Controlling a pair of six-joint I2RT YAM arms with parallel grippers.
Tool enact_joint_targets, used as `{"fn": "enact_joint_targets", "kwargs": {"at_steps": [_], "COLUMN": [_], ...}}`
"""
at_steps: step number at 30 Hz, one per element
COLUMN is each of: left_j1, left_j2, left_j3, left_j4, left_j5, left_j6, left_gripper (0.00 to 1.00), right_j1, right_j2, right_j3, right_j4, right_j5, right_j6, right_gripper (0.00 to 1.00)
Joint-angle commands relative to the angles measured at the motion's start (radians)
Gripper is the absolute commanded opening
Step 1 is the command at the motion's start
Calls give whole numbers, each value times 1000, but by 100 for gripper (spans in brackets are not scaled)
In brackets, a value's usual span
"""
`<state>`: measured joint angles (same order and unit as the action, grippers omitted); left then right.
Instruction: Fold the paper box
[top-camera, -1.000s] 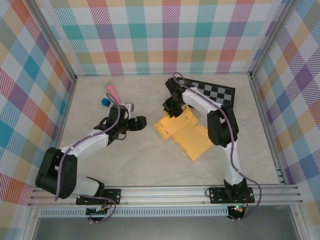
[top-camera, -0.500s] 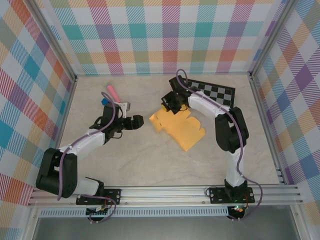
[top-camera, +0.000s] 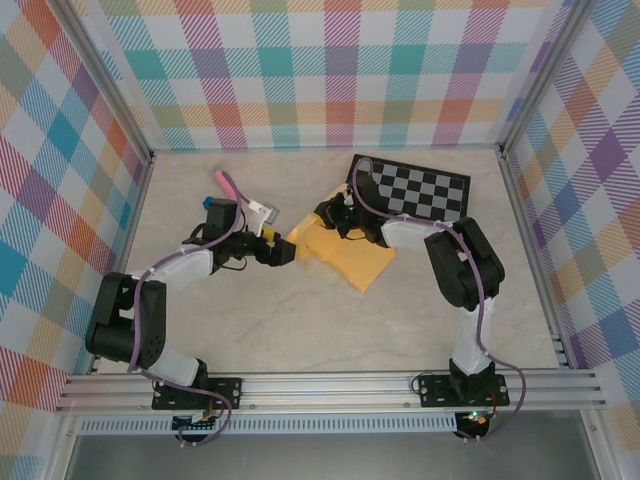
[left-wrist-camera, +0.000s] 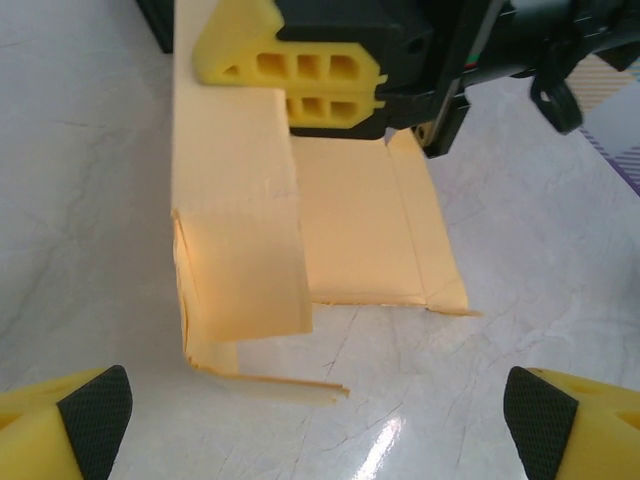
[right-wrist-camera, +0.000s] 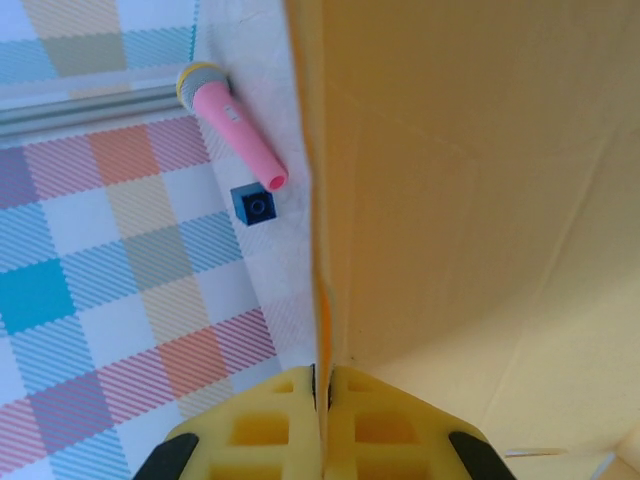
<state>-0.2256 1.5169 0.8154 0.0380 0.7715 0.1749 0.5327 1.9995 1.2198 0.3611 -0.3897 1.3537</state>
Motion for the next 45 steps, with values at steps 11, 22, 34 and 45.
{"fn": "enact_joint_targets", "kwargs": {"at_steps": [11,22,34,45], "left_j1": [-114,-291,-319,-314], "left_j2": [-157,-142,-251,-54], "left_j3": [-133,-242,-309,-167], "left_j4": [112,369,385,373], "left_j5": [-273,-392,-534,-526], "left_j6": [108,161,160,192], "left_gripper": [98,100,100,99], "right_j1": [-65,-90,-140,-140], "right_j2": [-26,-39,23,36], "right_j3": [-215,-315,-291,-287], "right_j4": [501,717,787,761], "right_j5": [-168,-245,-379,-397], "right_j6": [83,104,112,104], "right_gripper": [0,0,0,0]}}
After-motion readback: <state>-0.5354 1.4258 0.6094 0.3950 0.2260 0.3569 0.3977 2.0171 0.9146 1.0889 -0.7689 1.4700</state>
